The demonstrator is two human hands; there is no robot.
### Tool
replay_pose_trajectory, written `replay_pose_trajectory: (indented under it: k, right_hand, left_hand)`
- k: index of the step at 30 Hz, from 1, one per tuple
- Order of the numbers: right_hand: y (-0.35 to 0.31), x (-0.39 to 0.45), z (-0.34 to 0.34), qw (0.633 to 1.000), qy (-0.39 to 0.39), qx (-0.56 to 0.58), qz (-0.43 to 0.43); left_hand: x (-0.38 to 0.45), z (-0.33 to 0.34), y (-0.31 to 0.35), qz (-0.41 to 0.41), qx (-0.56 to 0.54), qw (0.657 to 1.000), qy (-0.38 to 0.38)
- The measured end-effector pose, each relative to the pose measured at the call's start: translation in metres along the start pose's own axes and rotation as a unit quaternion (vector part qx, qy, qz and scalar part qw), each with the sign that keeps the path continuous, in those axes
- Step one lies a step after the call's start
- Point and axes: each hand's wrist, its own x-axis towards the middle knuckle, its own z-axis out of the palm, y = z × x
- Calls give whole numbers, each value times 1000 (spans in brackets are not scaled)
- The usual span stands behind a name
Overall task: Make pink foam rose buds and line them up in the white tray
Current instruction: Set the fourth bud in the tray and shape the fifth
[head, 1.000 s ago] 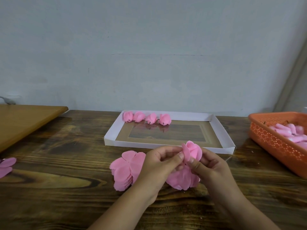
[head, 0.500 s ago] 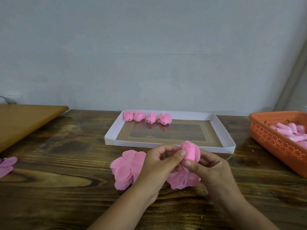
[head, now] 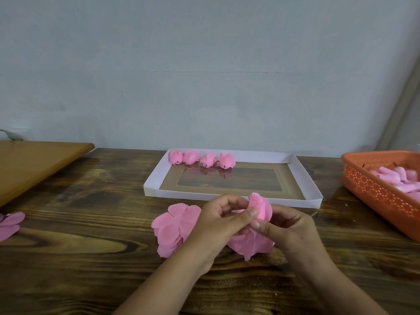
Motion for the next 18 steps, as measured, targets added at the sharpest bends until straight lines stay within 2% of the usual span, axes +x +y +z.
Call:
replay_pose_trajectory:
  k: [8,13,18]
  right_hand:
    - [4,-1,0,993,34,-108,-46]
    - [4,-3,1,990,39,-125,-45]
    - [5,-3,3,989,35,-137,-38]
  left_hand:
    - [2,-3,-1,27,39,998,-35]
    - [3,-4,-4,52,73,996,-21]
    - [4,-4,-6,47,56,997,-1]
